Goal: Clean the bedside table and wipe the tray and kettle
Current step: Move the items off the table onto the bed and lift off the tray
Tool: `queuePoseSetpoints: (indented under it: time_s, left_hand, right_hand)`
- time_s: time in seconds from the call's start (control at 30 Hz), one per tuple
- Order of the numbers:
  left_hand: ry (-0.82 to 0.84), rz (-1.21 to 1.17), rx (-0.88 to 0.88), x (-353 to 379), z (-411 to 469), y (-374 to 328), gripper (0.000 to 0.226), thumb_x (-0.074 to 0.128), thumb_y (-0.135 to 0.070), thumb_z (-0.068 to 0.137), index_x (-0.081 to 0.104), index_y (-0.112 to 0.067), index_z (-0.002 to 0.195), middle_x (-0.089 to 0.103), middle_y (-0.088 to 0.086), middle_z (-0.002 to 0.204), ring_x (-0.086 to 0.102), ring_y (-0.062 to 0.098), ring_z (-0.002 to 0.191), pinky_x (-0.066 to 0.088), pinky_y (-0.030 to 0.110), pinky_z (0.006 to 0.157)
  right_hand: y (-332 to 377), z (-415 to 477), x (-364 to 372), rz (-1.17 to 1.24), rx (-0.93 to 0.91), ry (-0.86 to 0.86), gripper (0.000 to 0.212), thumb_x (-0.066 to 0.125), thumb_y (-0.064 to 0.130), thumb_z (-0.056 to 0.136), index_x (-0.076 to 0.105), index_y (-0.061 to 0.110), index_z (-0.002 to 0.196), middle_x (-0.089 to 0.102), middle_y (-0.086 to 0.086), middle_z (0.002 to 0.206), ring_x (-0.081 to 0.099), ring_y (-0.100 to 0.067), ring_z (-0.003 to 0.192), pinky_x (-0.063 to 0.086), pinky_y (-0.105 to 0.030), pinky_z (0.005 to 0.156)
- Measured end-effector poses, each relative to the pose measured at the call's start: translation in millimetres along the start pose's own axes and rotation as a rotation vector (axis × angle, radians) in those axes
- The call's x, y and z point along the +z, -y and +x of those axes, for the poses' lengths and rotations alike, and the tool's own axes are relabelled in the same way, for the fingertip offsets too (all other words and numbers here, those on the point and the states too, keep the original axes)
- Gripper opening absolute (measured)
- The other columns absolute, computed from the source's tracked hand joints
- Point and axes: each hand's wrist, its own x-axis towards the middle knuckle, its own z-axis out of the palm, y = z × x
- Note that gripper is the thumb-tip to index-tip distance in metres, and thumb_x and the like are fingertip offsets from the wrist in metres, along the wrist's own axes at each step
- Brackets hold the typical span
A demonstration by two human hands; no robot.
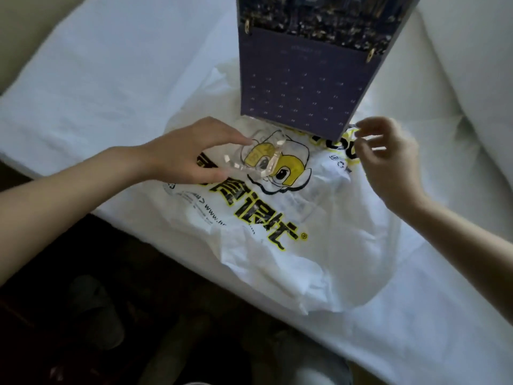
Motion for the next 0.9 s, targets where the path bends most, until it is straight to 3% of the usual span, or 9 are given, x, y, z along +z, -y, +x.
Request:
queuePoseSetpoints:
  time_s: [0.1, 0.2, 0.3, 0.4, 0.5, 0.77, 0.9]
  left_hand:
    - [-0.046, 0.009, -0.071, 8.0, -39.7, -29.8, 0.052, 0.045, -0.051, 0.079, 0.041, -0.043, 0.130, 0.049, -0.009, 0.127, 0.037, 0.001, 0.118, 0.032, 0.027, 0.098]
    - [-0.109, 0.095, -0.149, 20.1, -95.6, -60.9, 0.060, 0.038, -0.052, 0.080, 0.045, -0.032, 0.136, 0.054, -0.001, 0.132, 0.040, 0.007, 0.119, 0.039, 0.033, 0.095]
    - [-0.103, 0.270, -0.359, 34.8, -163.6, -89.3, 0.062, 0.041, -0.053, 0.087, 0.031, -0.034, 0.145, 0.043, -0.003, 0.144, 0.035, 0.015, 0.132, 0.041, 0.043, 0.100]
    - [-0.102, 0.330, -0.524, 53.8, -236.4, -115.5, 0.062, 0.045, -0.042, 0.095, 0.019, -0.029, 0.149, 0.034, -0.003, 0.150, 0.030, 0.018, 0.136, 0.041, 0.038, 0.097]
    - [-0.107, 0.328, -0.668, 77.0, -310.7, -134.9, 0.063, 0.044, -0.042, 0.096, 0.015, -0.028, 0.150, 0.031, -0.003, 0.151, 0.030, 0.019, 0.136, 0.043, 0.034, 0.089]
    - [-0.291, 0.198, -1.018, 158.0, -494.4, -149.8, 0.060, 0.044, -0.040, 0.095, 0.020, -0.026, 0.149, 0.034, -0.003, 0.149, 0.029, 0.019, 0.135, 0.041, 0.036, 0.091]
    - [-0.388, 0.203, -1.168, 192.0, -566.5, -148.7, 0.059, 0.042, -0.041, 0.096, 0.022, -0.026, 0.149, 0.032, -0.004, 0.150, 0.029, 0.020, 0.135, 0.041, 0.036, 0.093]
  right_hand:
    - [24.1, -37.8, 8.5, -0.072, -0.141, 0.180, 0.022, 0.054, 0.006, 0.088, 0.062, 0.027, 0.090, 0.060, 0.024, 0.080, 0.053, 0.002, 0.067, 0.044, -0.011, 0.065]
    - [58.5, -79.1, 21.2, -0.155, -0.327, 0.322, 0.021, 0.051, 0.012, 0.087, 0.066, 0.012, 0.102, 0.064, 0.004, 0.090, 0.055, -0.006, 0.073, 0.047, -0.021, 0.071]
    - [93.4, -126.8, 39.3, -0.233, -0.453, 0.426, 0.027, 0.050, 0.015, 0.088, 0.063, 0.011, 0.111, 0.067, -0.005, 0.101, 0.059, -0.025, 0.090, 0.045, -0.033, 0.079]
    - [126.4, -180.0, 62.7, -0.352, -0.570, 0.528, 0.033, 0.051, 0.017, 0.091, 0.057, 0.013, 0.123, 0.062, -0.011, 0.116, 0.053, -0.033, 0.105, 0.046, -0.042, 0.085]
    - [158.8, -237.8, 89.1, -0.453, -0.713, 0.613, 0.040, 0.051, 0.020, 0.090, 0.052, 0.014, 0.129, 0.060, -0.012, 0.119, 0.051, -0.037, 0.106, 0.049, -0.045, 0.081]
    - [212.0, -380.0, 191.6, -0.496, -0.893, 0.821, 0.051, 0.048, 0.027, 0.092, 0.036, 0.021, 0.141, 0.049, -0.007, 0.134, 0.045, -0.031, 0.118, 0.045, -0.042, 0.085]
    - [235.3, -428.8, 245.4, -0.486, -0.996, 0.893, 0.051, 0.050, 0.025, 0.092, 0.036, 0.020, 0.141, 0.050, -0.009, 0.132, 0.046, -0.032, 0.117, 0.046, -0.043, 0.084]
